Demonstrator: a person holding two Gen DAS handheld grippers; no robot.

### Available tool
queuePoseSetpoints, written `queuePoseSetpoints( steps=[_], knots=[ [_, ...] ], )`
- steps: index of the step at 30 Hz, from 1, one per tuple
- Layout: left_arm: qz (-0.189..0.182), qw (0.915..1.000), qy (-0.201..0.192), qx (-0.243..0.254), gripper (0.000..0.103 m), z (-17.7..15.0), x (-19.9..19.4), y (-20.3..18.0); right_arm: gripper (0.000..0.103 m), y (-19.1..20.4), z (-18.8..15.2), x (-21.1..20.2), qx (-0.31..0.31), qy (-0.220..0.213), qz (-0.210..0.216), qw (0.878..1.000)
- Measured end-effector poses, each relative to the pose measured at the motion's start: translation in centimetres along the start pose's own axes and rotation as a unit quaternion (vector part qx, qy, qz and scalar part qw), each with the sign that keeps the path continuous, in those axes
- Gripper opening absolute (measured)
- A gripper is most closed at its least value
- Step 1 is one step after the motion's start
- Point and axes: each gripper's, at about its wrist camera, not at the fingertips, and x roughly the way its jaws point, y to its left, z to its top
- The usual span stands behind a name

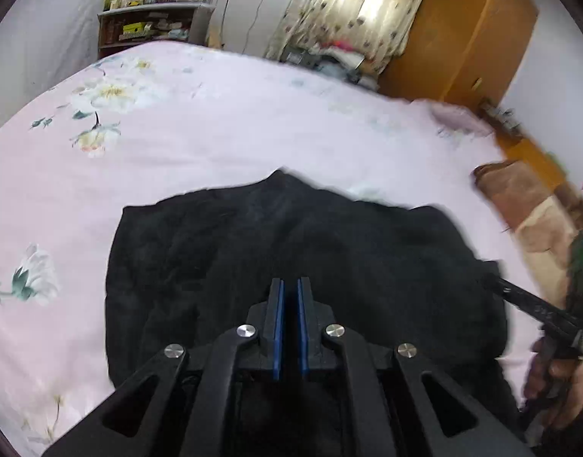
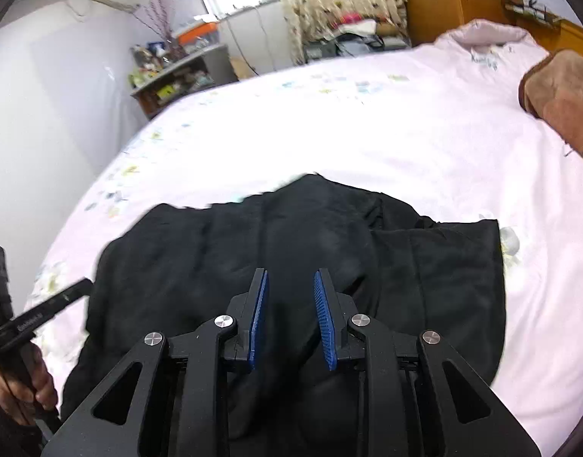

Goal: Fold large clothes
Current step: 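Lift the hem with both tools and fold it over toward the hood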

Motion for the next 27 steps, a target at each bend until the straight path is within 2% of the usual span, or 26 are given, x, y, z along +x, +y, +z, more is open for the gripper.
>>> queuePoseSetpoints(
  steps=[1, 3, 6, 9, 12, 13, 16, 18, 21, 23, 25, 27],
  knots=[
    [0.012, 0.9999, 0.01, 0.002, 0.008, -0.6, 1.3, 0.7, 0.025, -0.6, -0.3, 1.2, 0.004, 0.012, -0.01, 1.0],
    [0.002, 0.9998, 0.02, -0.004, 0.01, -2.0, 3.2, 1.9, 0.025, -1.9, -1.7, 2.6, 0.0, 0.023, -0.011, 1.0],
    [0.002, 1.0, 0.002, 0.008, 0.01, -3.4, 3.5, 2.2, 0.023, -1.7, -3.0, 3.4, -0.004, 0.013, -0.014, 1.0],
    [-0.001, 1.0, 0.004, 0.003, 0.009, -3.4, 3.2, 2.2, 0.023, -1.3, -3.4, 3.6, -0.015, 0.005, -0.022, 1.0],
    [0.006, 0.9998, 0.019, 0.007, 0.009, -2.3, 1.8, 1.9, 0.023, -1.4, -2.5, 2.8, -0.006, 0.014, -0.021, 1.0],
    [0.002, 0.9999, 0.01, 0.009, 0.009, -1.8, 0.8, 1.6, 0.023, -1.0, -1.9, 1.6, -0.007, 0.011, -0.027, 1.0],
    [-0.009, 0.9988, -0.029, 0.038, 0.01, 0.2, -1.4, 0.3, 0.025, 0.4, -0.5, -1.3, -0.025, -0.039, -0.021, 0.999],
    [-0.012, 0.9982, -0.036, 0.047, 0.01, 2.1, -1.0, -0.4, 0.025, 1.7, 0.8, -1.9, -0.033, -0.053, -0.003, 0.998],
    [-0.011, 0.9988, -0.02, 0.043, 0.01, 4.3, 1.5, -0.9, 0.025, 2.9, 2.0, -0.5, -0.044, -0.044, 0.0, 0.998],
    [-0.006, 0.9988, -0.004, 0.049, 0.01, 5.0, 3.7, -1.2, 0.025, 3.8, 2.8, 1.9, -0.053, -0.022, -0.005, 0.998],
    [0.016, 0.998, 0.013, 0.059, 0.01, 4.6, 5.8, -1.1, 0.025, 3.6, 2.8, 4.0, -0.056, 0.004, -0.01, 0.998],
    [0.016, 0.9978, 0.025, 0.06, 0.01, 3.7, 7.1, -0.4, 0.025, 2.8, 2.5, 6.6, -0.059, 0.022, -0.035, 0.997]
  ],
)
